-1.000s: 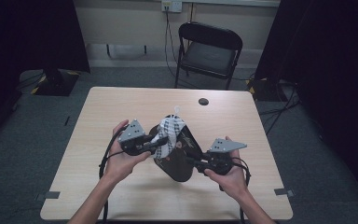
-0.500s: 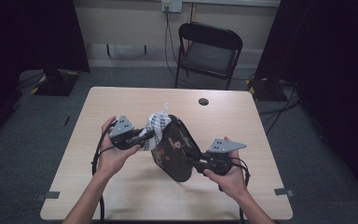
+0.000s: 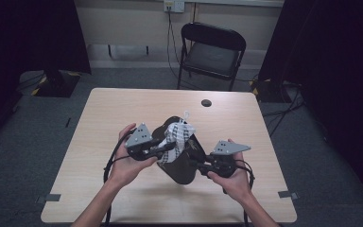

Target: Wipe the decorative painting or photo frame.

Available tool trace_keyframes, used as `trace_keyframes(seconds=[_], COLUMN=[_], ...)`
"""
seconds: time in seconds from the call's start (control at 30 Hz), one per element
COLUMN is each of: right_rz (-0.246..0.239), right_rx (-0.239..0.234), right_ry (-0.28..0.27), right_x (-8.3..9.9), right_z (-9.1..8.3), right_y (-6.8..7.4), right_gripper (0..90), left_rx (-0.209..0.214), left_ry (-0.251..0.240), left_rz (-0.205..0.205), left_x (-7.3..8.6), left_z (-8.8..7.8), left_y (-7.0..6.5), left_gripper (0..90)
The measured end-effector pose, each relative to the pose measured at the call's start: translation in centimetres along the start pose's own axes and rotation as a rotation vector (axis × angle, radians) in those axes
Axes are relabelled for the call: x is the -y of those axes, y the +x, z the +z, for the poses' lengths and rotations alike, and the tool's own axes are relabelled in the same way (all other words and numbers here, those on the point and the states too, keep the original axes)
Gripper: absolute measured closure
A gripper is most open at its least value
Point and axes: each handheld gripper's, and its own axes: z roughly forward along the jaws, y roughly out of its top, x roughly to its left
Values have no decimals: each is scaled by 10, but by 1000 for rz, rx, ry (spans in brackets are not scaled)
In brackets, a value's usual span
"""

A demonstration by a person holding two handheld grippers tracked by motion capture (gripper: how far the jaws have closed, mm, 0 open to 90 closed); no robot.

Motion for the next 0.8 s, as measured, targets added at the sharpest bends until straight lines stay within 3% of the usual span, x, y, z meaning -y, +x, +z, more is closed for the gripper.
trace_keyframes(seconds=[0.2, 0.3, 0.47, 0.53, 0.63, 0.8], right_rz=[-1, 2, 3, 1, 2, 1], right_rx=[-5, -8, -8, -9, -11, -4], right_ry=[-5, -4, -3, -1, -1, 2], right_x=[0, -1, -1, -1, -1, 0], right_z=[2, 2, 2, 2, 2, 1], right_y=[1, 1, 1, 1, 0, 0], right_gripper=[736, 736, 733, 732, 731, 732], left_rx=[-102, -125, -119, -101, -28, -11], left_ry=[-4, 12, 42, 40, 20, 27], left_rz=[-36, -62, -86, -68, -36, -8], left_x=[6, 13, 19, 17, 12, 8], left_z=[-12, -14, -14, -12, -7, -2], left_y=[22, 32, 37, 33, 22, 13], left_gripper=[765, 764, 763, 763, 762, 763])
